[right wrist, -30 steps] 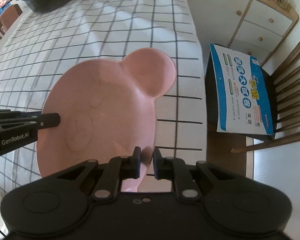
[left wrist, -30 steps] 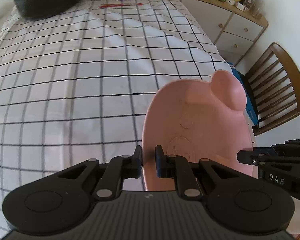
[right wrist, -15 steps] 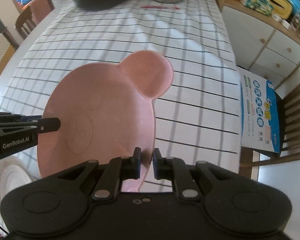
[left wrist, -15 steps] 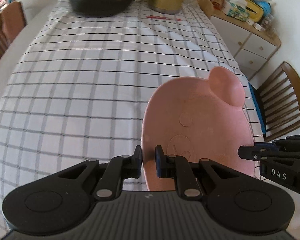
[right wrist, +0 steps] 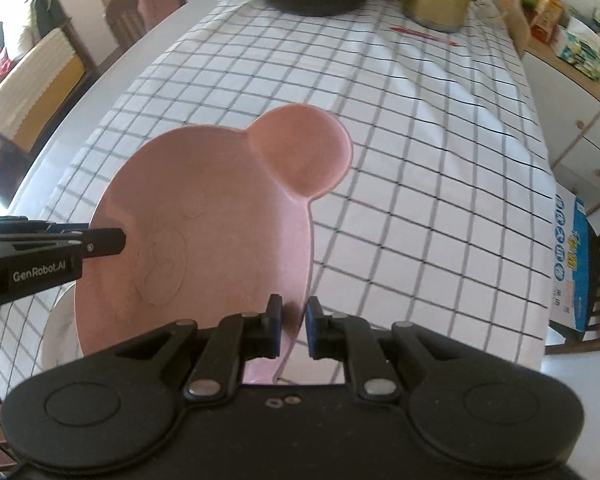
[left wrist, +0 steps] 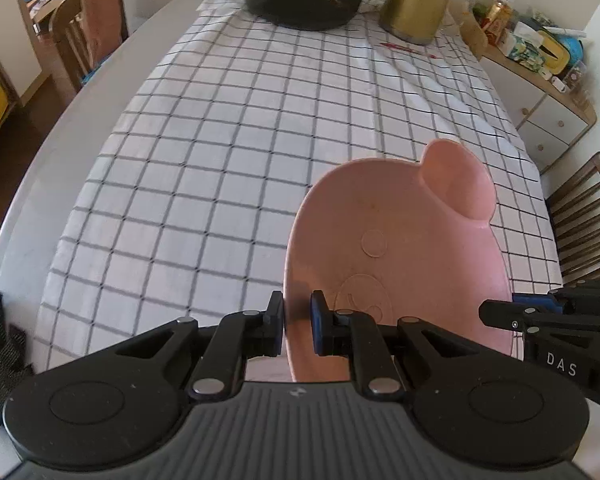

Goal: Organize plates and bowls
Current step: 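Carry the pink bear-ear plate back and lower it onto the white plates, then open both grippers and release the pink bear-ear plate, then move both grippers to the pink bowl rim and close on it, then lift the pink bowl with heart dish and carry it over the bear-ear plate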

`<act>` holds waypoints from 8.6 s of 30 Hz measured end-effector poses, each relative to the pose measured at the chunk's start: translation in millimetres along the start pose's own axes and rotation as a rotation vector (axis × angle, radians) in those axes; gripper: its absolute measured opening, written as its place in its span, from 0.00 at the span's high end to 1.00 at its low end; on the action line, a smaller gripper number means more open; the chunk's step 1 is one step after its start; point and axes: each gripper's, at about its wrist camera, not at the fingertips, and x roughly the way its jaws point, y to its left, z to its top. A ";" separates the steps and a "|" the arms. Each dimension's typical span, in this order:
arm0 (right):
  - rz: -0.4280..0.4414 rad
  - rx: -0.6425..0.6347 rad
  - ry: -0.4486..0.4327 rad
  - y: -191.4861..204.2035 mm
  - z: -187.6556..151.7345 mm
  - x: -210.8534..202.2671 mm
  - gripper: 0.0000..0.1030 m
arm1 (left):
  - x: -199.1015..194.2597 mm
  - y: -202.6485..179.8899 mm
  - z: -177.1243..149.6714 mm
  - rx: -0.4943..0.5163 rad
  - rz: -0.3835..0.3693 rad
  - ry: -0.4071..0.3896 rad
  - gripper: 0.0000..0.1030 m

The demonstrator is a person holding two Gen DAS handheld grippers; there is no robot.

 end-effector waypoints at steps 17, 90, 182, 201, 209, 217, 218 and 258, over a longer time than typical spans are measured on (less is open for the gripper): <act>0.049 -0.088 0.054 70.3 -23.9 6.1 0.90 | -18.8 63.5 -52.6 -0.089 0.032 0.037 0.87; 0.137 -0.066 0.073 73.2 -43.6 -7.0 0.69 | -6.9 79.0 -100.1 -0.106 -0.021 0.039 0.86; 0.140 0.214 0.108 1.0 -230.4 -24.9 0.58 | -12.3 -76.0 -208.1 0.113 -0.245 0.137 0.65; 0.075 0.266 0.105 3.1 -236.3 -49.1 0.71 | -33.5 -78.0 -208.8 0.103 -0.275 0.148 0.67; 0.033 0.232 0.080 11.7 -224.7 -80.4 0.73 | -63.7 -77.4 -197.0 0.095 -0.287 0.137 0.68; 0.025 0.172 0.024 32.0 -196.3 -102.0 0.75 | -90.4 -59.6 -177.4 0.067 -0.263 0.091 0.68; 0.029 0.165 0.020 33.6 -191.8 -102.4 0.75 | -91.8 -56.3 -174.4 0.064 -0.256 0.084 0.68; 0.111 0.121 0.111 102.1 -62.5 3.3 0.77 | -24.2 53.2 -83.5 0.013 -0.104 0.116 0.70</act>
